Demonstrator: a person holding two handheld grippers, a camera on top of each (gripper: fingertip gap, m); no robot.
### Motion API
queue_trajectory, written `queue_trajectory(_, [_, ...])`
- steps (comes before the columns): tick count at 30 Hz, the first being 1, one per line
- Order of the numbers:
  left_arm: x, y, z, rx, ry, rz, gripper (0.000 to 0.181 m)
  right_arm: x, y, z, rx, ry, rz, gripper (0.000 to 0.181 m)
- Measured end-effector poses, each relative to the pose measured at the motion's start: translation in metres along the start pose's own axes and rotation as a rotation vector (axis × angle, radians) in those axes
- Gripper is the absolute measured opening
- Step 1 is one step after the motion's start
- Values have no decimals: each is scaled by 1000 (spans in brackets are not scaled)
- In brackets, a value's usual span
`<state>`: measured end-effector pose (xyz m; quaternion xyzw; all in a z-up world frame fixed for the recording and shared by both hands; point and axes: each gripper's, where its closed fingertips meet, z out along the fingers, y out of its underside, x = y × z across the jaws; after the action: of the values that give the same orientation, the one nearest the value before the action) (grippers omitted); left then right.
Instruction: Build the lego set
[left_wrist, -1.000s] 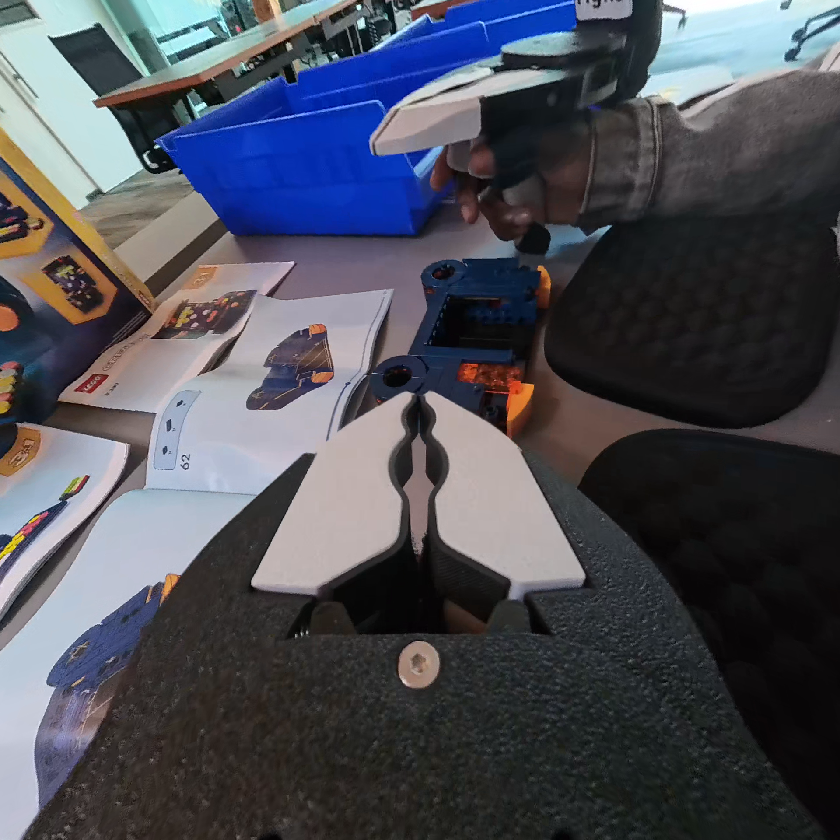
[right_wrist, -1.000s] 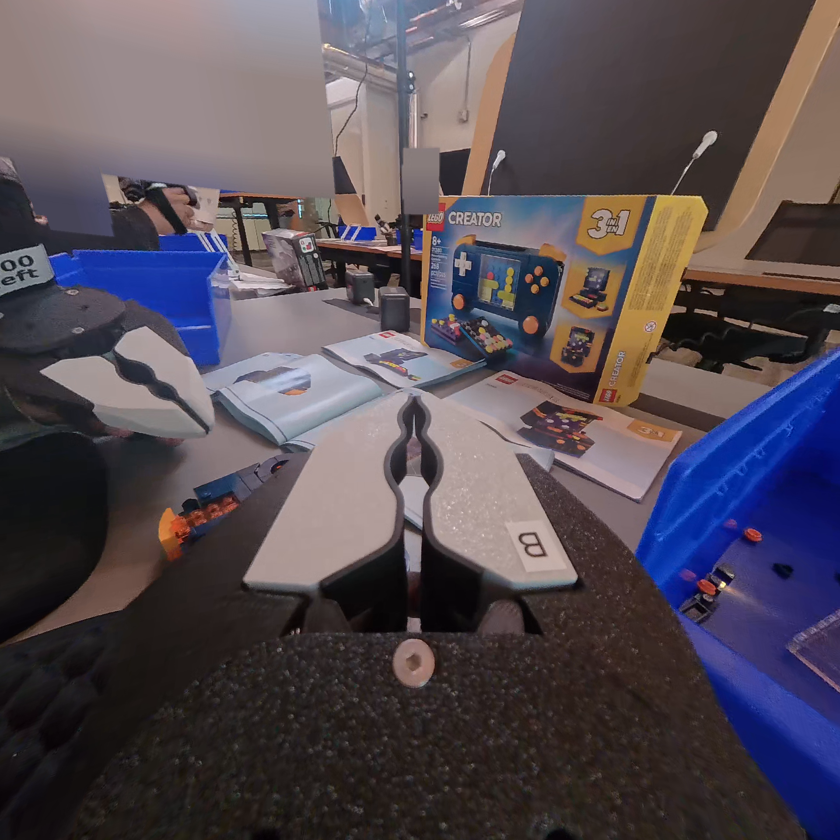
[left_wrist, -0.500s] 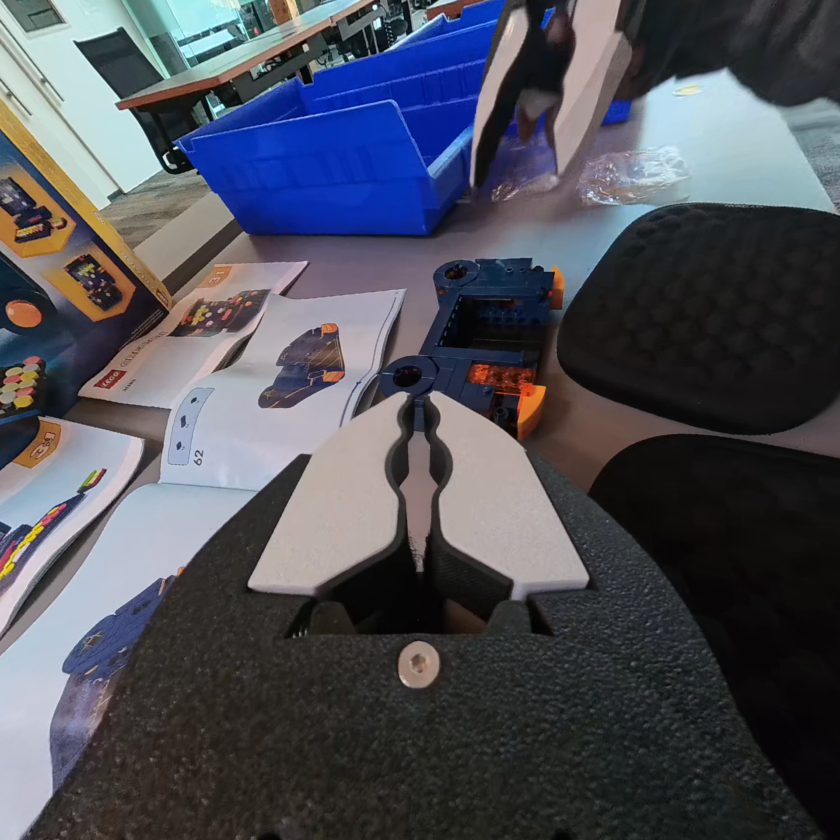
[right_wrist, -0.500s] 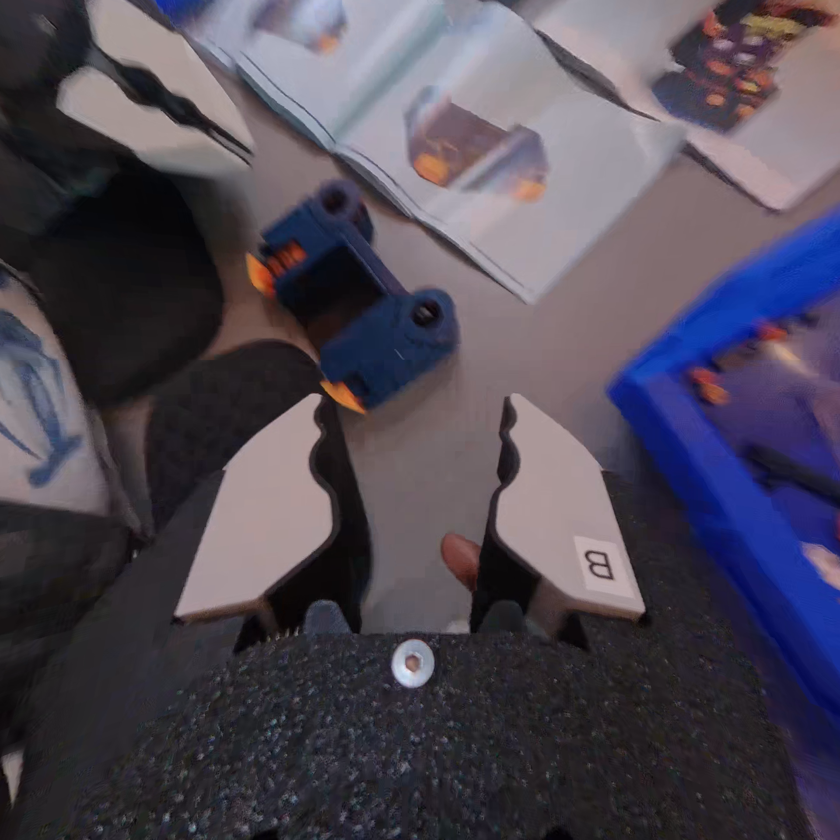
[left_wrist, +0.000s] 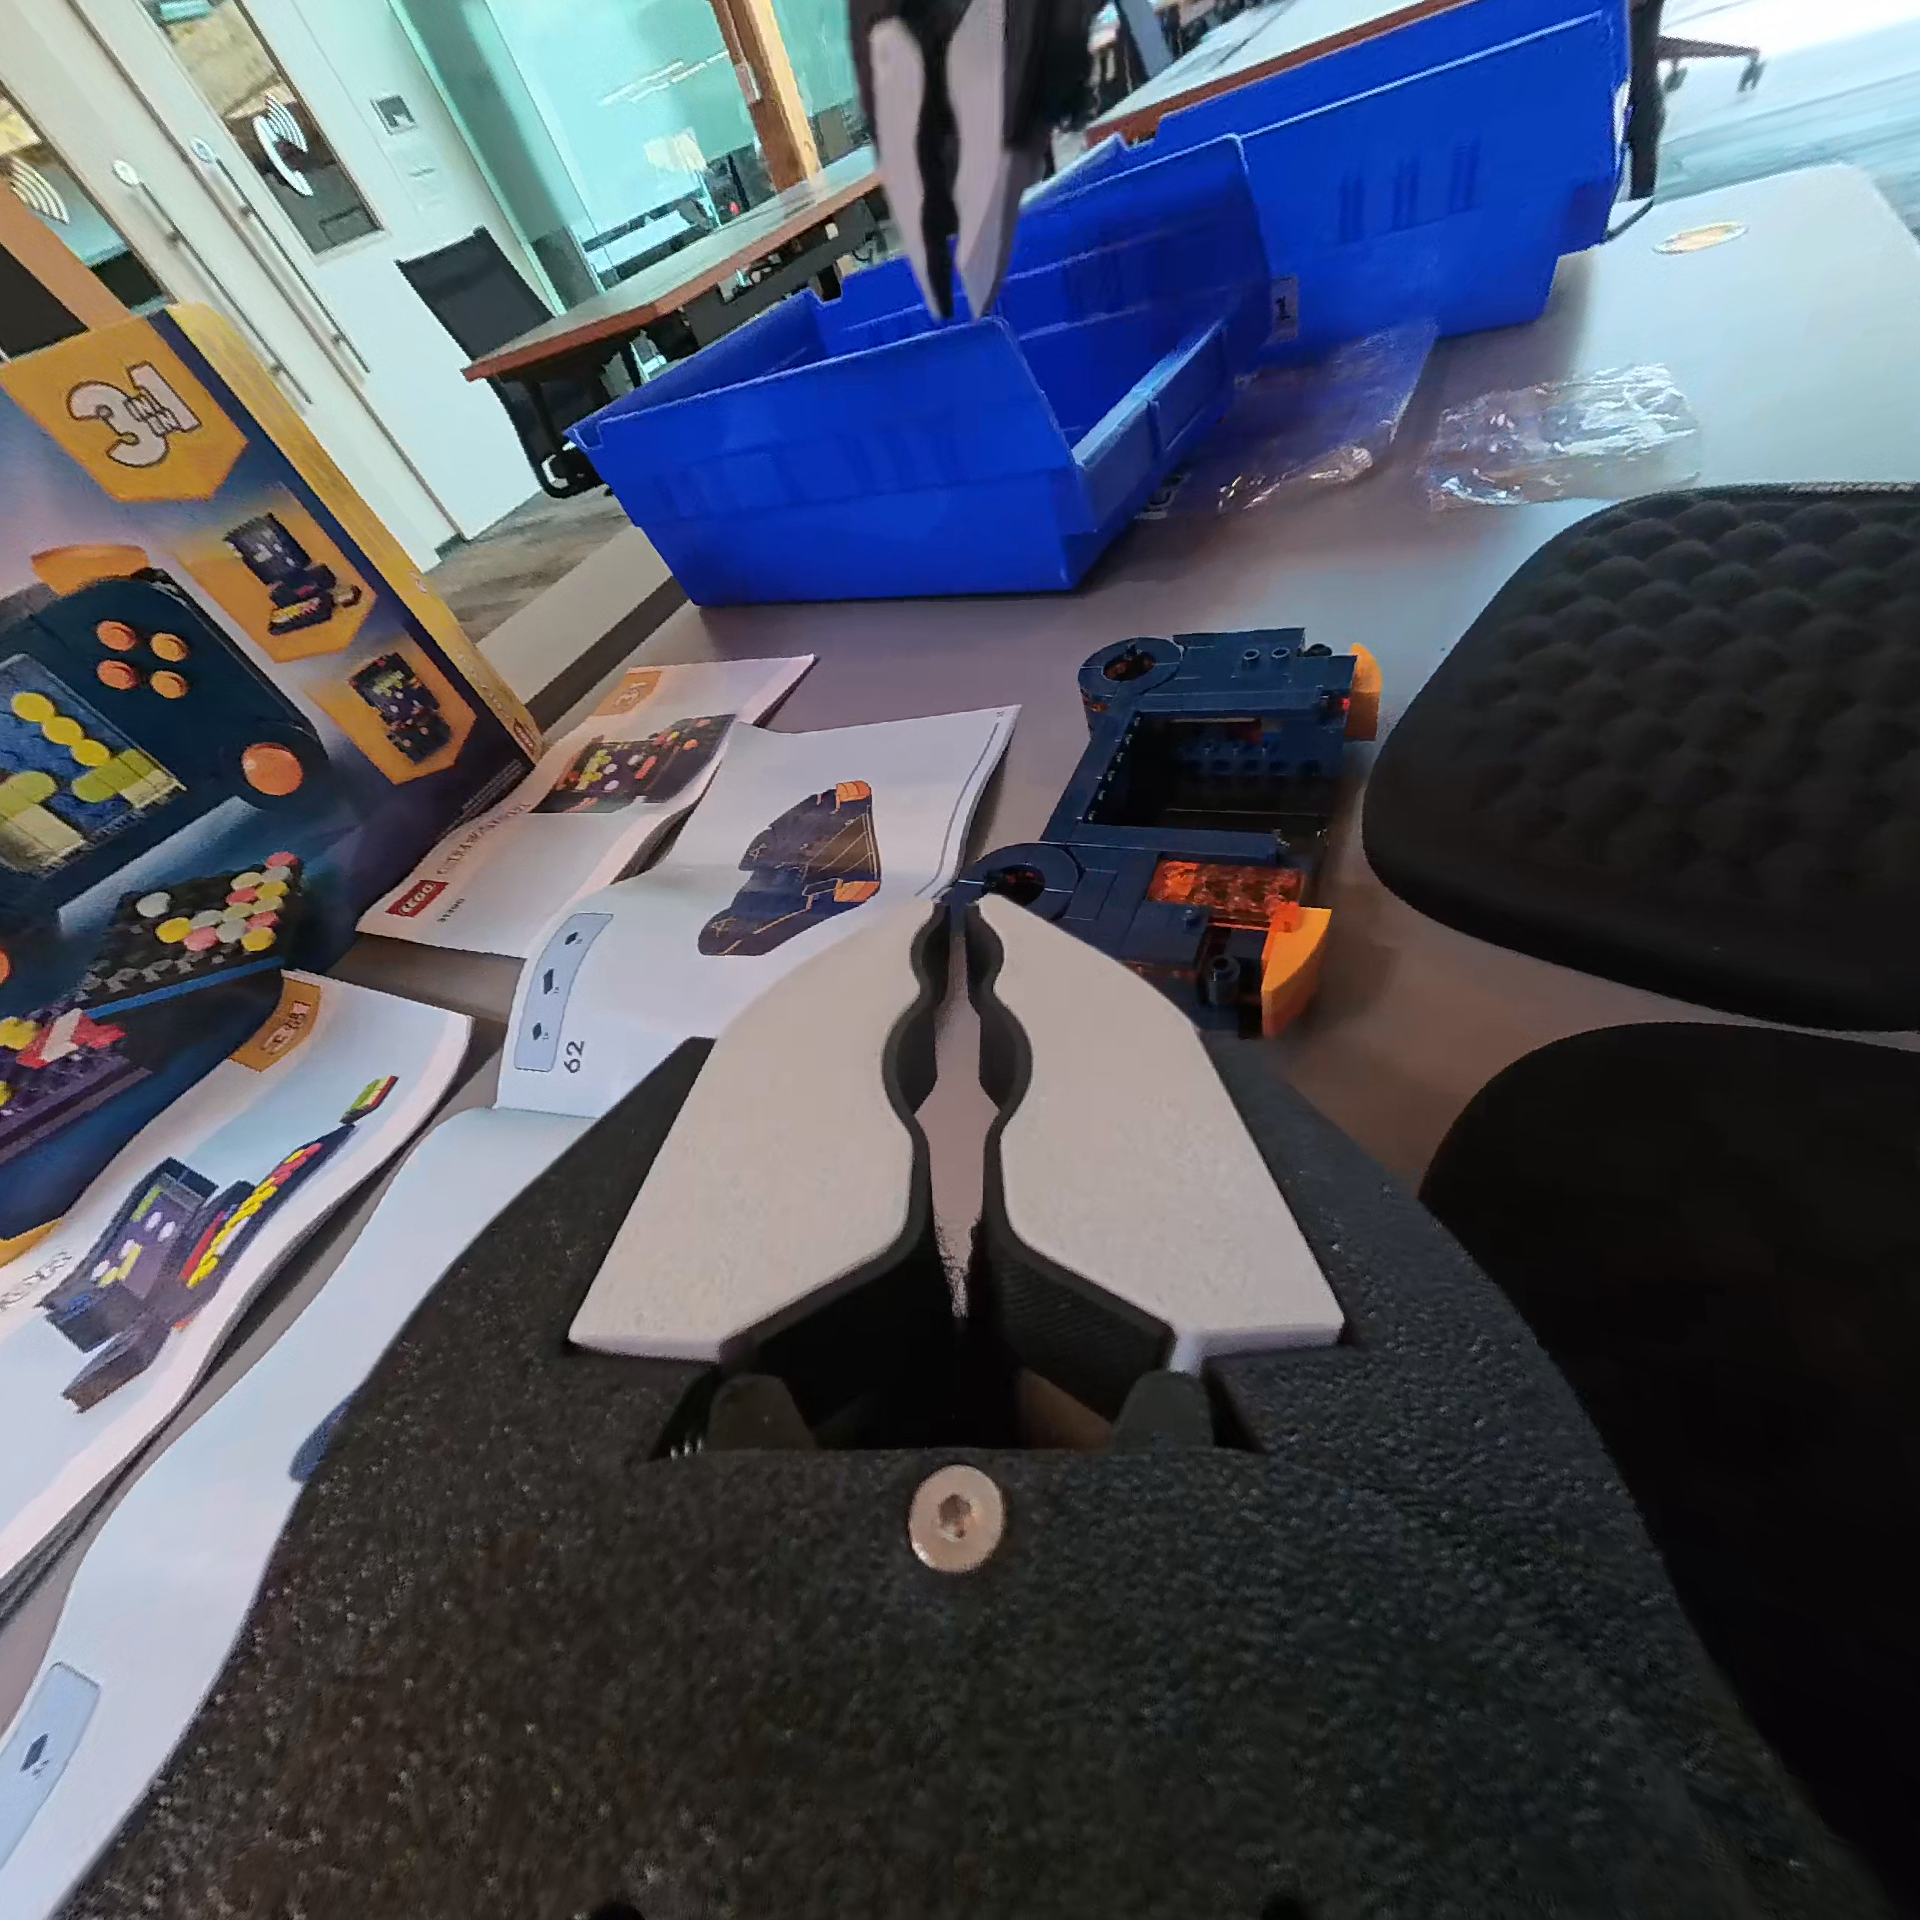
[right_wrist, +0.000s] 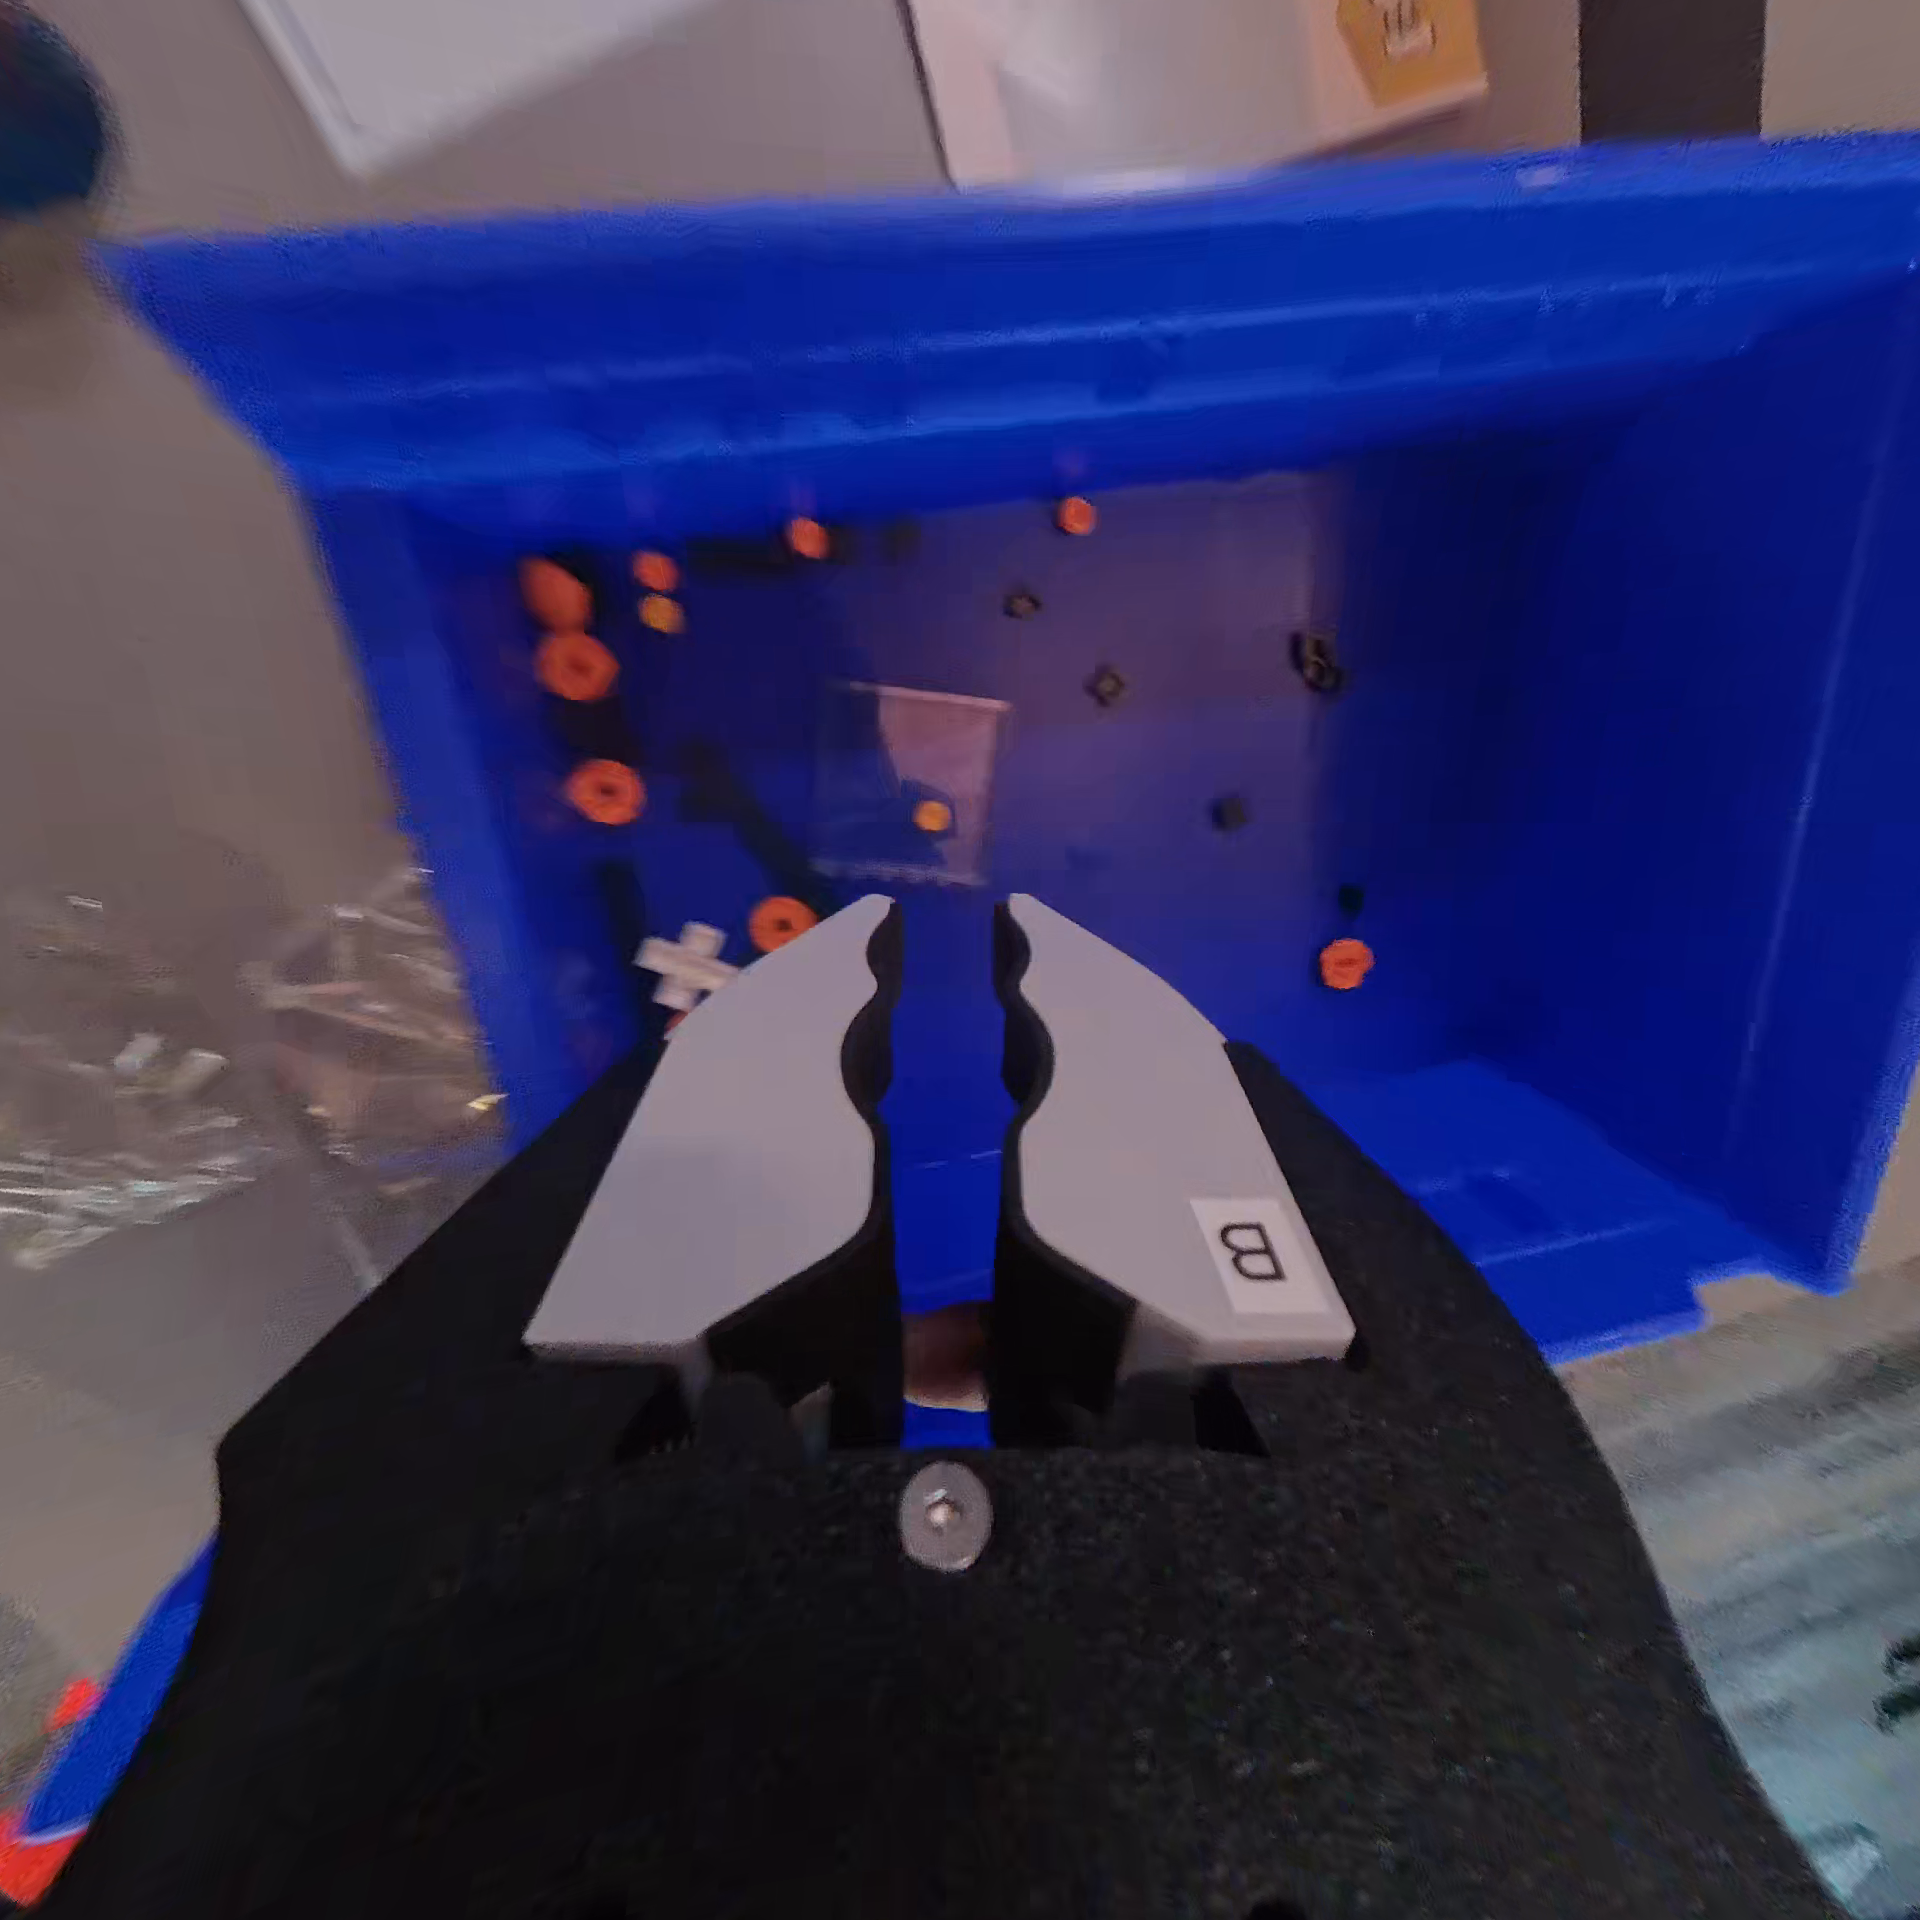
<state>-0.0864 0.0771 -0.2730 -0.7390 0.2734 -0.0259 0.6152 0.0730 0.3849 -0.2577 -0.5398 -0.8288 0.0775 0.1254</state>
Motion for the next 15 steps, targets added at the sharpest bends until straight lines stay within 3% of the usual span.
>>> queue_trajectory(2, [1,1,0,-3,-11,37,2,25,5,17,-61,-4,-27,15])
queue_trajectory(6, [-1,4,0,-13,-40,100,3,46,-1,37,-47,-76,-86,15])
queue_trajectory(10, [-3,2,-2,6,-51,90,3,84,20,35,-131,20,-109,16])
queue_trajectory(15, [-7,0,-3,18,-68,75,3,99,37,23,-177,44,-110,26])
